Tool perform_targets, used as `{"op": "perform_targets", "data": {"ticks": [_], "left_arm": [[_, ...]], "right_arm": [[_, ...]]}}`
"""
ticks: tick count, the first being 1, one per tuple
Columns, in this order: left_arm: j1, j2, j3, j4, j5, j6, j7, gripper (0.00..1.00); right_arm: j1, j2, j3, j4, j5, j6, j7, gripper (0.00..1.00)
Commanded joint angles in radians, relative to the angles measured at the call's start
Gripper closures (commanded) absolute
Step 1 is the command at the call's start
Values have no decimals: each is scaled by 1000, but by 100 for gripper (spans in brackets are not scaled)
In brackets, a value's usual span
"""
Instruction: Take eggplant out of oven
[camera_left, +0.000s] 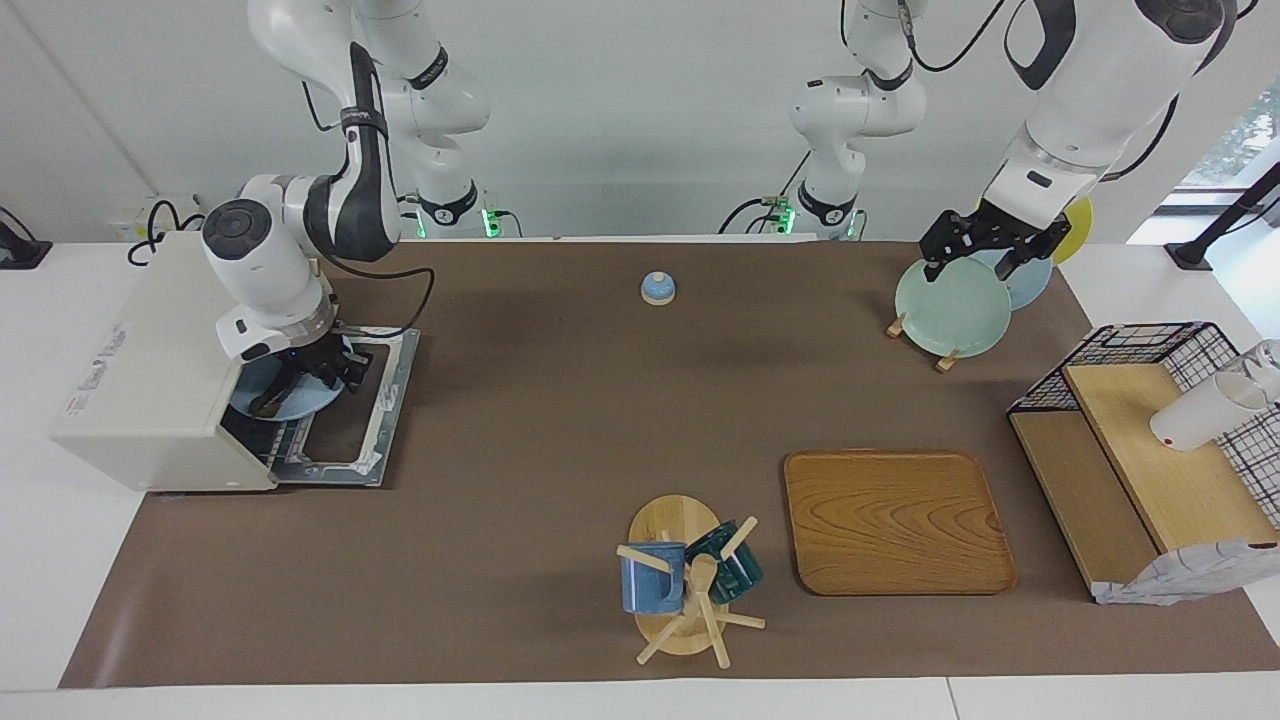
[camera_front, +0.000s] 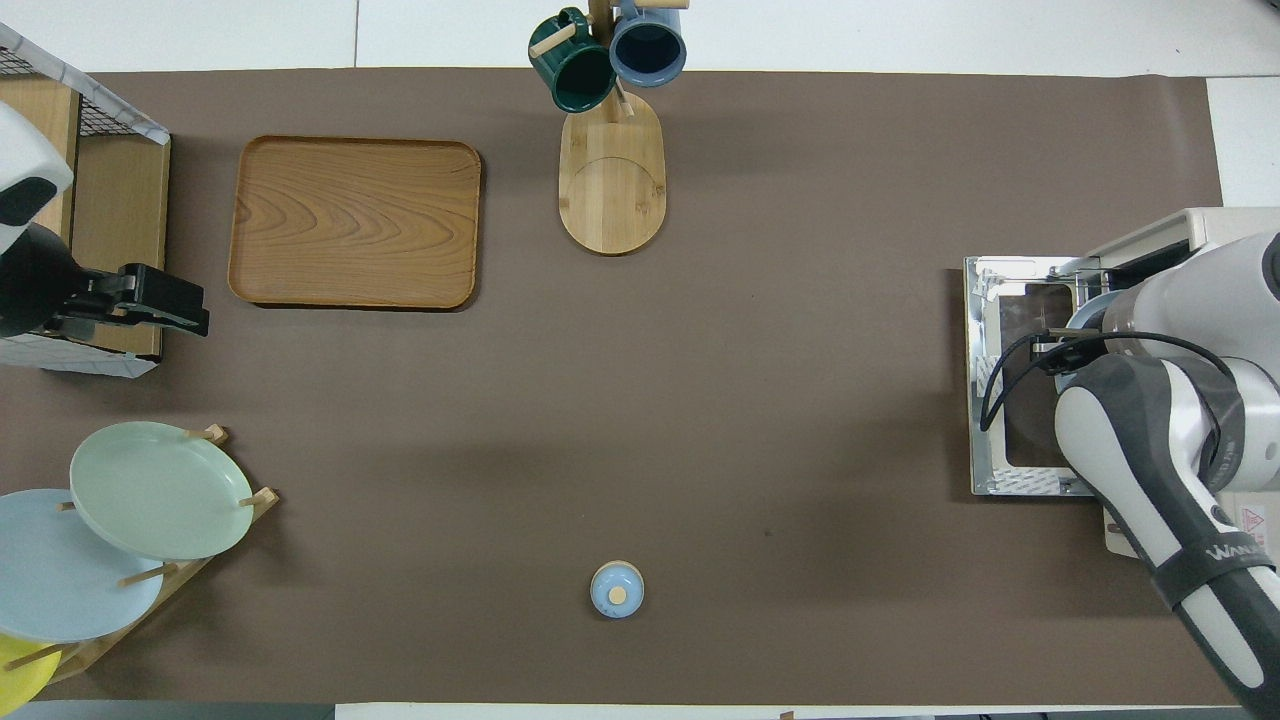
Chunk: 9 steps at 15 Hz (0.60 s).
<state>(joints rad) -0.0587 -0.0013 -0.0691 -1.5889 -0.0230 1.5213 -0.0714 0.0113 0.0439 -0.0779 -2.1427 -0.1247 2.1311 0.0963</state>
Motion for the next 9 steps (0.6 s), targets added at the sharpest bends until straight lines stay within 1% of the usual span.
{"op": "perform_targets", "data": {"ticks": [1, 2, 4, 5, 6, 7, 9], "left_arm": [[10, -12, -6, -17, 11, 14, 1, 0], [10, -12, -6, -17, 11, 14, 1, 0], [10, -12, -6, -17, 11, 14, 1, 0], [10, -12, -6, -17, 11, 14, 1, 0], [10, -12, -6, -17, 11, 14, 1, 0], [10, -12, -6, -17, 11, 14, 1, 0], [10, -12, -6, -17, 11, 14, 1, 0]], "right_arm": [[97, 26, 9, 108, -30, -109, 20, 100], [137, 43, 10, 163, -30, -149, 67, 100], [228, 76, 12, 242, -14, -174, 190, 100], [277, 100, 12, 282, -13, -178, 265, 100], [332, 135, 12, 343, -3, -203, 348, 100], [373, 184, 12, 413, 26, -226, 405, 100], [441, 327, 13, 621, 59, -328, 518, 100]]}}
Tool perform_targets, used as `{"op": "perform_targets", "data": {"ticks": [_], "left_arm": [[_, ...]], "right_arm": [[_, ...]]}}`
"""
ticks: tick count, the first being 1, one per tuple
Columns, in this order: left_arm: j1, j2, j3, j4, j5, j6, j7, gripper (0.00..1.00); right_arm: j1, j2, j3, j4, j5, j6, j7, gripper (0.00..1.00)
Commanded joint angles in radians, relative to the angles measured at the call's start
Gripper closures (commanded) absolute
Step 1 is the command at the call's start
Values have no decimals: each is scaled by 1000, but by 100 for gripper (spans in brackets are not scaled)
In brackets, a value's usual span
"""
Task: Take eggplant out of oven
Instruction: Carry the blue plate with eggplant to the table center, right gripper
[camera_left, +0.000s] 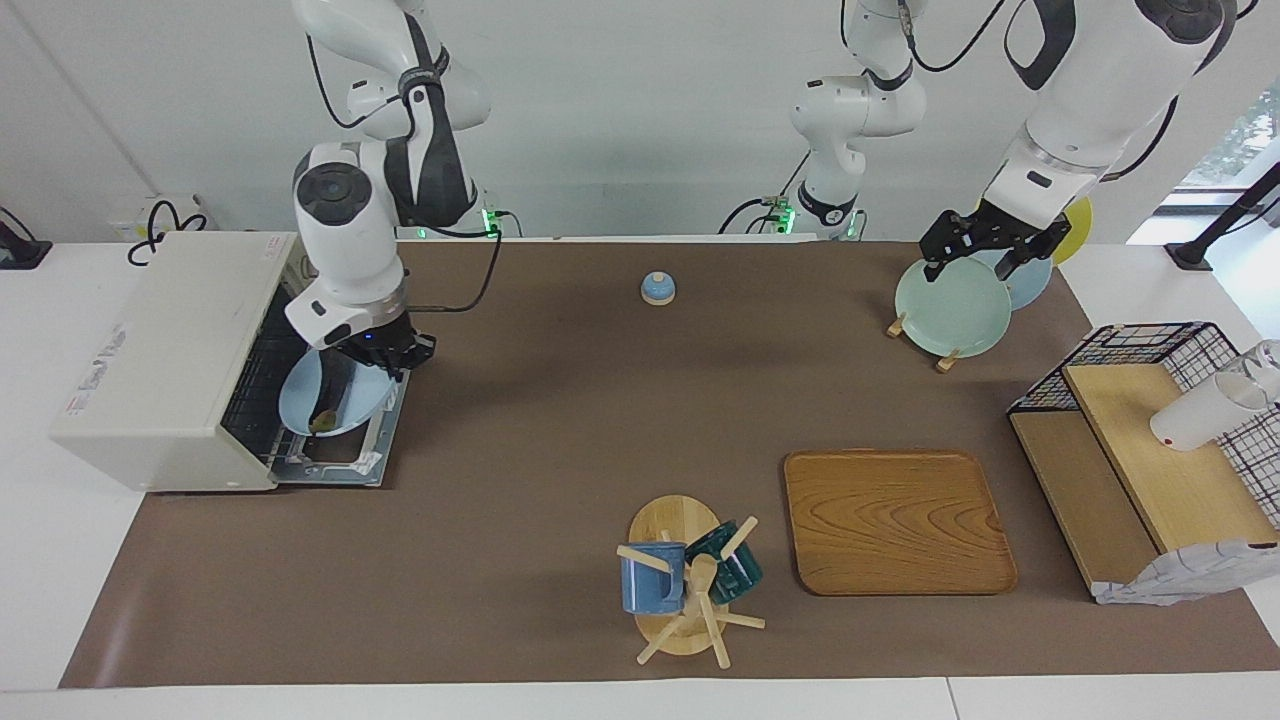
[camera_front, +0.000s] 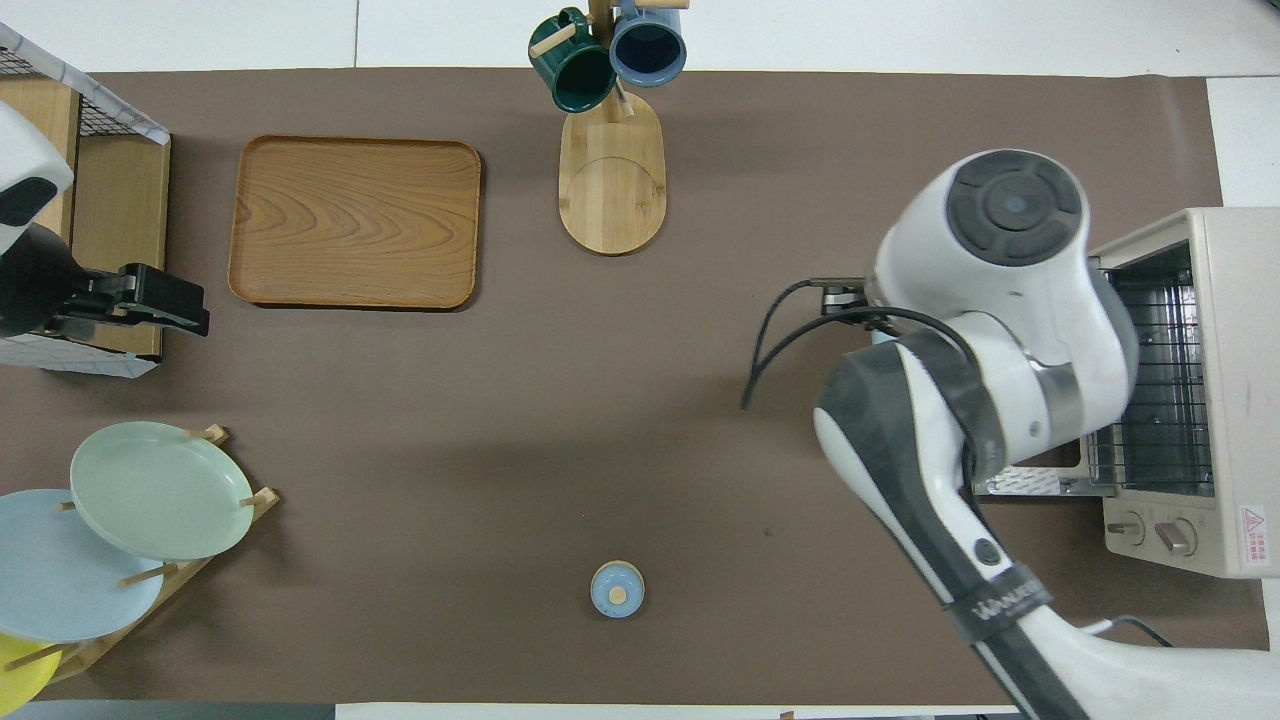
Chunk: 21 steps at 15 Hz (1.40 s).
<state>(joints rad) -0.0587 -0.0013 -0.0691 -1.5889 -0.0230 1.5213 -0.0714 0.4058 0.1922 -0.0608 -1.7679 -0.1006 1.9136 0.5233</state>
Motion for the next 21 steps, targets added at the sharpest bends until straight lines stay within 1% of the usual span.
{"op": "perform_targets", "data": {"ticks": [1, 2, 3, 4, 5, 6, 7, 9, 12, 14, 16, 17, 19, 21], "left_arm": [[10, -13, -6, -17, 11, 14, 1, 0], [10, -13, -6, -17, 11, 14, 1, 0], [10, -13, -6, -17, 11, 14, 1, 0], [10, -13, -6, -17, 11, 14, 1, 0], [10, -13, -6, -17, 11, 14, 1, 0], [10, -13, -6, -17, 11, 14, 1, 0], [10, -13, -6, -17, 11, 14, 1, 0], [10, -13, -6, -17, 11, 14, 1, 0], [10, -13, -6, -17, 11, 14, 1, 0], [10, -13, -6, -17, 11, 10, 1, 0], [10, -13, -6, -17, 11, 17, 1, 0], [10, -13, -6, -17, 11, 10, 1, 0], [10, -13, -6, -17, 11, 11, 1, 0], [8, -13, -8, -17, 11, 8, -5, 0]], "right_arm": [[86, 260, -4, 360, 30, -166, 165, 100], [128, 338, -2, 472, 33, -186, 252, 100], [154, 390, 12, 526, 35, -180, 320, 100], [172, 415, 31, 535, 33, -145, 343, 100], [189, 420, 39, 522, 38, -63, 360, 100], [229, 420, 39, 495, 41, -7, 385, 100], [254, 420, 39, 466, 41, 20, 406, 100], [261, 428, 41, 424, 41, 68, 411, 100], [263, 428, 53, 316, 42, 223, 431, 100], [261, 426, 61, 289, 42, 265, 480, 100], [257, 423, 62, 311, 42, 251, 481, 100], [257, 426, 62, 317, 39, 269, 483, 94], [248, 428, 62, 352, 30, 234, 475, 84], [245, 405, 59, 375, 24, 145, 456, 63]]}}
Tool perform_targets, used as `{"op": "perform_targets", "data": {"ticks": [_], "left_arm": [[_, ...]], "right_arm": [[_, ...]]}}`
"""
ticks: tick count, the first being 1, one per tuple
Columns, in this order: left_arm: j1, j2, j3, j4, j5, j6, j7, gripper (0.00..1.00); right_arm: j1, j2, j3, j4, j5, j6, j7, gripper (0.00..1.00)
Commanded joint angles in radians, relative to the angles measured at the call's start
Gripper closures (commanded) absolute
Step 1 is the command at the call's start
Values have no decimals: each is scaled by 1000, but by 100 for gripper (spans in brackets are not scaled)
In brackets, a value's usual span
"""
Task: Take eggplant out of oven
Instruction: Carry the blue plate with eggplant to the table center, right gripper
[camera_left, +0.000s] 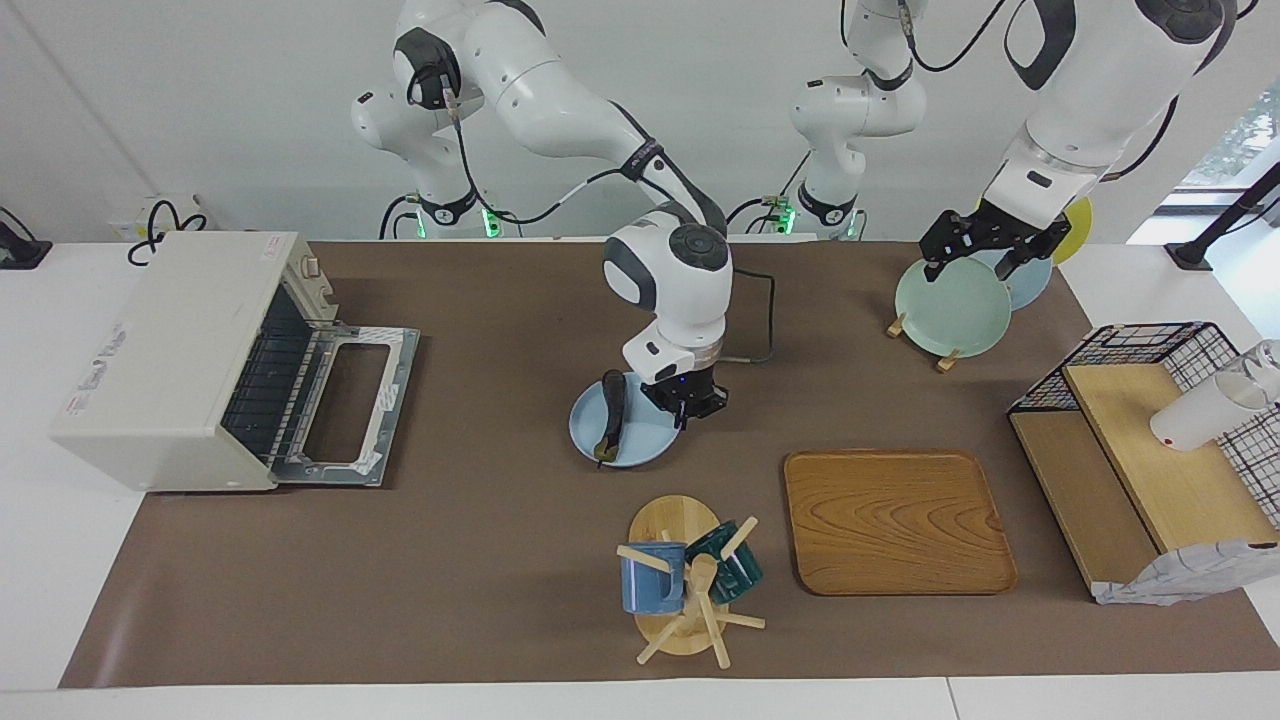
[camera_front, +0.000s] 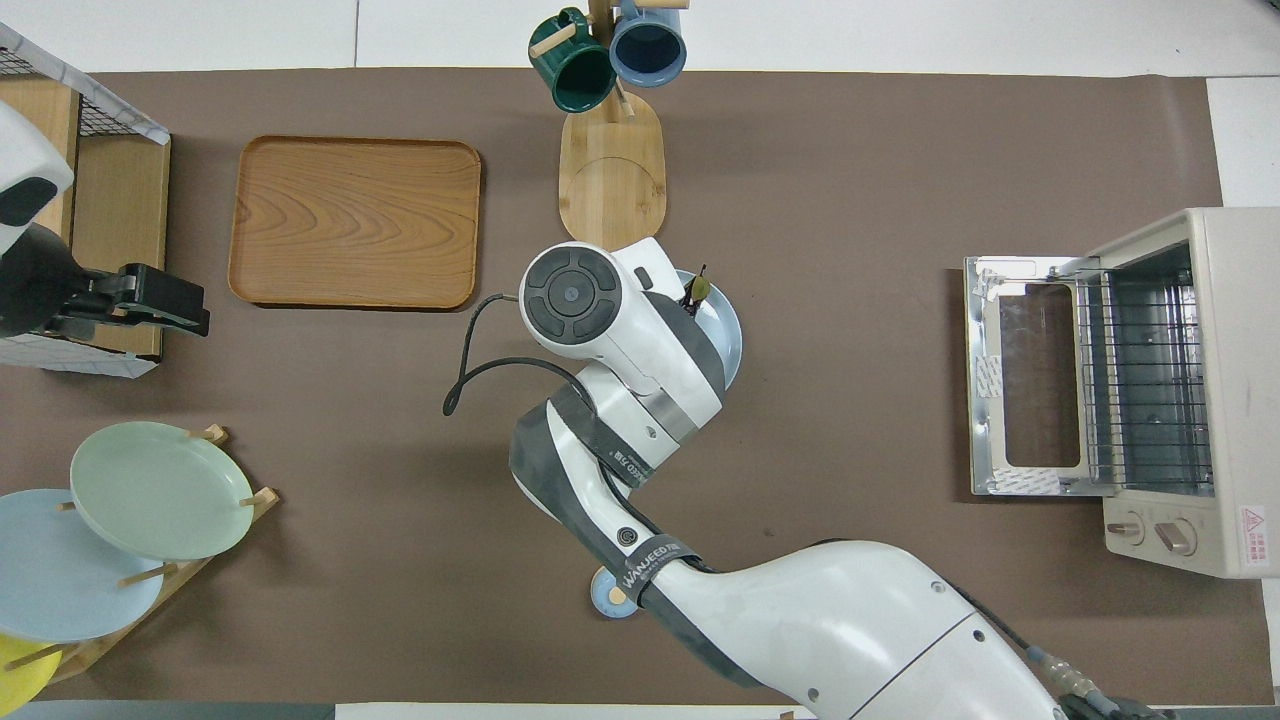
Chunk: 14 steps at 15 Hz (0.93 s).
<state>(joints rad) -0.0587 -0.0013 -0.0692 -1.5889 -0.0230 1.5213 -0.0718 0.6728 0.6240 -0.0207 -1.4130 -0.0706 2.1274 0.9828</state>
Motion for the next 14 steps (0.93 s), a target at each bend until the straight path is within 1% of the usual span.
{"op": "perform_targets", "data": {"ticks": [1, 3, 5, 6, 7, 8, 9, 10, 11, 13, 14], "left_arm": [[3, -13, -8, -17, 11, 13, -8, 0], [-3, -14, -8, -20, 11, 17, -8, 0], [-15, -23, -15, -46, 11, 34, -11, 0], [-41, -31, -15, -63, 11, 54, -16, 0], [-67, -40, -17, -88, 11, 78, -46, 0], [-101, -42, -17, -104, 9, 104, -99, 0], [-142, -37, -17, -114, 9, 129, -149, 0], [-173, -29, -18, -124, 8, 157, -181, 0], [-205, -26, -18, -143, 2, 184, -204, 0], [-265, -13, -17, -171, -63, 244, -241, 0], [-297, 27, -18, -169, -83, 267, -276, 0]], "right_arm": [[-30, -49, 16, 20, -9, -104, -35, 62], [-59, -79, 10, 16, -12, -191, -114, 61], [-140, -139, 11, -10, -18, -286, -200, 62], [-194, -168, 11, -42, -18, -320, -251, 63], [-238, -199, 11, -85, -20, -332, -298, 67], [-258, -232, 10, -149, -24, -334, -326, 73], [-269, -266, 7, -237, -49, -320, -334, 78], [-310, -298, 7, -330, -99, -290, -339, 80], [-359, -323, 8, -412, -121, -223, -363, 81], [-447, -351, 8, -530, -126, -131, -415, 83], [-485, -360, 8, -573, -136, -106, -441, 84]]}}
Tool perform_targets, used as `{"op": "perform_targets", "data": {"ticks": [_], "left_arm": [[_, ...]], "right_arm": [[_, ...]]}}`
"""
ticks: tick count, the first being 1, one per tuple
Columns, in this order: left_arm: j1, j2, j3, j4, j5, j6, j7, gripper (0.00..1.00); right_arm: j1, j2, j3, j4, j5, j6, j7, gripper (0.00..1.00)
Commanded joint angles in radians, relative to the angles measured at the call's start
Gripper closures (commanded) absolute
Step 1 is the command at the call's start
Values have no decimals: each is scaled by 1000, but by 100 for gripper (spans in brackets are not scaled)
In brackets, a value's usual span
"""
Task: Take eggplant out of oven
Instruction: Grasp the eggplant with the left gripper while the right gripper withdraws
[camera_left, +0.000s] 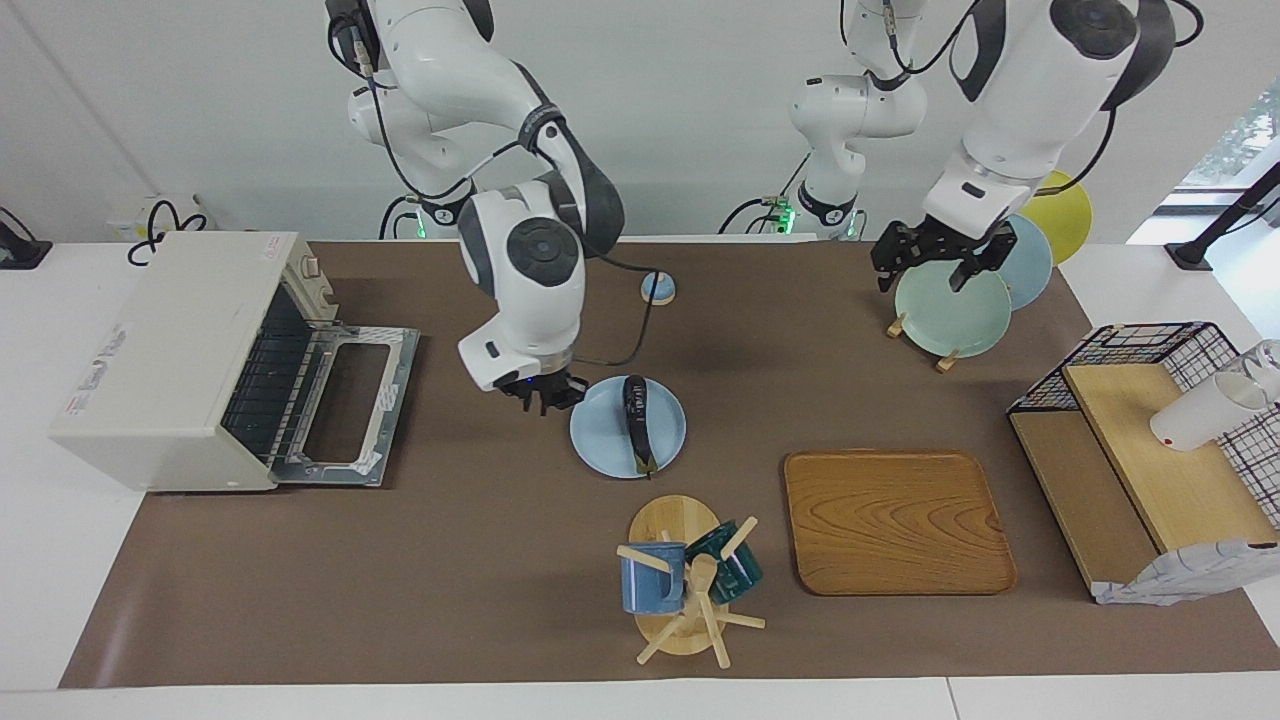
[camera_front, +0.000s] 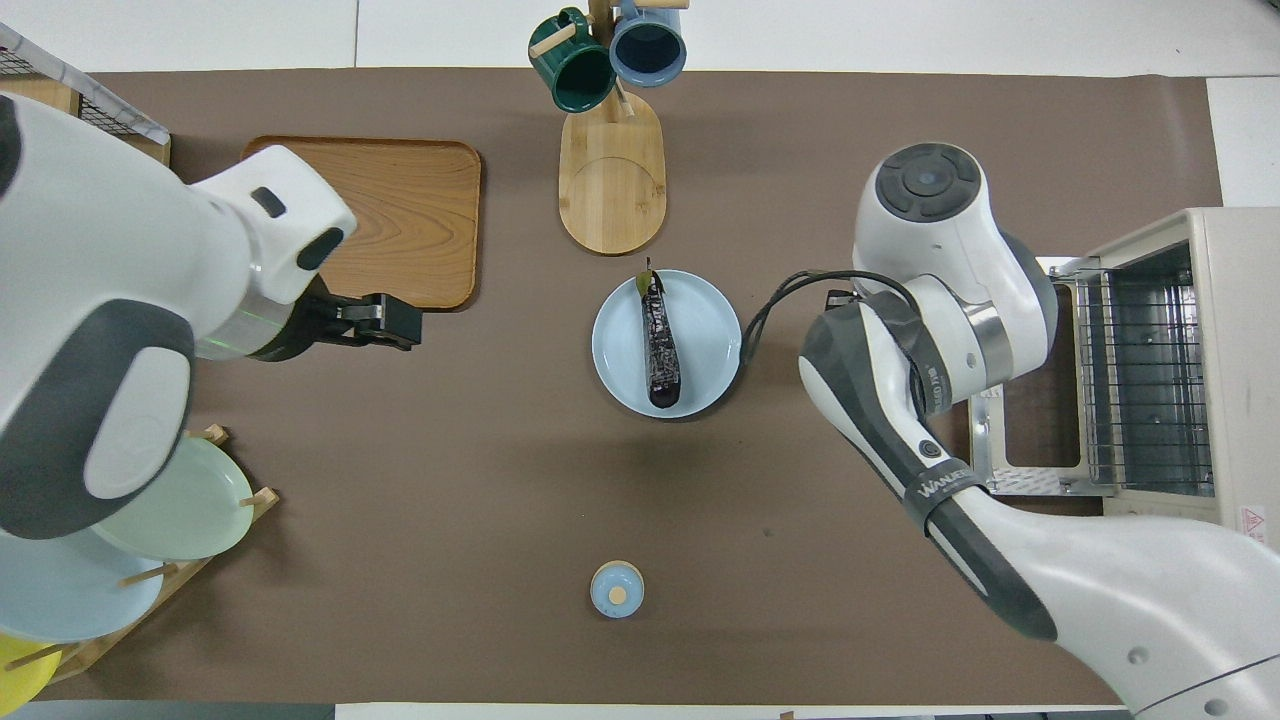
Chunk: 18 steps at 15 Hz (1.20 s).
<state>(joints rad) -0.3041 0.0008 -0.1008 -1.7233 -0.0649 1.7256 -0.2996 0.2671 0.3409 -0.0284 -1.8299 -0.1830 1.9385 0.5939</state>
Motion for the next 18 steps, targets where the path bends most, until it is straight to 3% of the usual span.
{"op": "perform_targets", "data": {"ticks": [1, 4, 7, 12, 18], "left_arm": [[-91, 60, 13, -33, -50, 89, -94, 0], [-188, 174, 15, -26, -64, 224, -283, 0], [-228, 232, 15, -22, -65, 284, -328, 0], [-308, 384, 18, 19, -53, 425, -394, 0], [-349, 458, 19, 17, -27, 543, -392, 0]], "right_arm": [[-107, -82, 15, -184, -45, 98, -90, 84], [-141, -97, 15, -274, -89, 178, -105, 84], [-143, -100, 15, -279, -142, 175, -112, 84], [-143, -105, 13, -203, -233, 36, -179, 84], [-235, -220, 15, -138, -253, -70, -442, 83]]}}
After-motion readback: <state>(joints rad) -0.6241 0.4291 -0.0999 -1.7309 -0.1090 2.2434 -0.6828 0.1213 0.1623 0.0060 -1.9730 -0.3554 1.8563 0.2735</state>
